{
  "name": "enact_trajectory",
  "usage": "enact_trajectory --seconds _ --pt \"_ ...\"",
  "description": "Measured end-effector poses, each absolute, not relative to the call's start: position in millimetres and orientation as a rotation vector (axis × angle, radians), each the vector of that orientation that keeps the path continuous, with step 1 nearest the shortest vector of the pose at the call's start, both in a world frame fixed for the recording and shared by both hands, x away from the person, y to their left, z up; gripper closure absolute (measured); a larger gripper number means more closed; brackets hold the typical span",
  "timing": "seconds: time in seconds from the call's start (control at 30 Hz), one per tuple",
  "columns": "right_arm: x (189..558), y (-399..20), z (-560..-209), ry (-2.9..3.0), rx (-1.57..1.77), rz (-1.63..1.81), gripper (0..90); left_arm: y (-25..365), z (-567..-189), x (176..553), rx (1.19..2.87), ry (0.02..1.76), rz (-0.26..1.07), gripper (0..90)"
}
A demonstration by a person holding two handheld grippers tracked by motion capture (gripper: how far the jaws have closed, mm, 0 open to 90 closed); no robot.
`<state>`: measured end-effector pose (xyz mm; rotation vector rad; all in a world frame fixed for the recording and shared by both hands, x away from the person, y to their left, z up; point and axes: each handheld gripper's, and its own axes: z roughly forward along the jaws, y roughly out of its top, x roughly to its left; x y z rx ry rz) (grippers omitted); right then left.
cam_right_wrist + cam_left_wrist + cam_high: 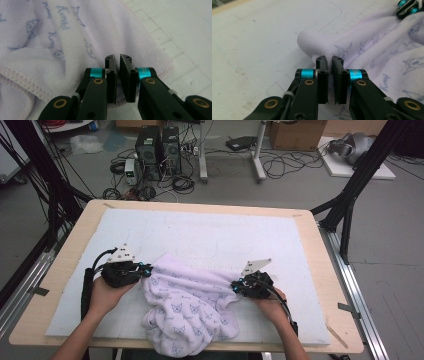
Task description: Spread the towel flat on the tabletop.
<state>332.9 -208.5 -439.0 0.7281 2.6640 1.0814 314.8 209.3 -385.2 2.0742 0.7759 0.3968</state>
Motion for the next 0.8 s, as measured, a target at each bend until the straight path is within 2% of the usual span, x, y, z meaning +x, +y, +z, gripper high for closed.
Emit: enact_trajectory --seconds 0.1,0.17,0.33,0.47,0.53,0.63,0.7,0.73,0.77,0.8 --pt "333.6 -211.4 -439.2 2.67 0.732 1.084 84.1 203.3 -396.3 311.5 2.13 0.721 0.277 76.3" --pt "333.4 -218.5 -438.8 2.67 0.748 1.079 86.7 200.9 -405.4 310.6 2.163 0.709 0.24 68.3" --pt "329.2 -236.6 -435.2 2.634 0.793 1.045 88.8 209.4 -412.5 316.2 2.132 0.734 0.202 59.8" --pt "328.4 -241.4 -431.4 2.591 0.818 1.091 78.7 216.4 -406.3 326.3 2.081 0.763 0.211 61.3" --pt "330.5 -238.9 -431.8 2.584 0.816 1.107 70.1 215.3 -406.2 333.5 2.075 0.791 0.231 62.0" --pt "335.3 -232.8 -437.0 2.584 0.833 1.075 60.6 207.3 -415.1 344.1 2.089 0.831 0.208 56.7" --pt "339.6 -230.1 -441.6 2.594 0.851 1.066 60.8 198.9 -423.8 349.2 2.128 0.835 0.178 55.9" --pt "343.0 -229.9 -442.3 2.608 0.85 1.114 75.3 194.9 -427.8 350.6 2.151 0.822 0.154 72.1" --pt "343.0 -229.9 -442.3 2.608 0.85 1.114 75.3 191.5 -430.9 351.3 2.181 0.799 0.149 72.1" --pt "344.3 -228.4 -442.1 2.615 0.83 1.119 83.1 189.4 -432.2 351.2 2.196 0.793 0.164 80.6"
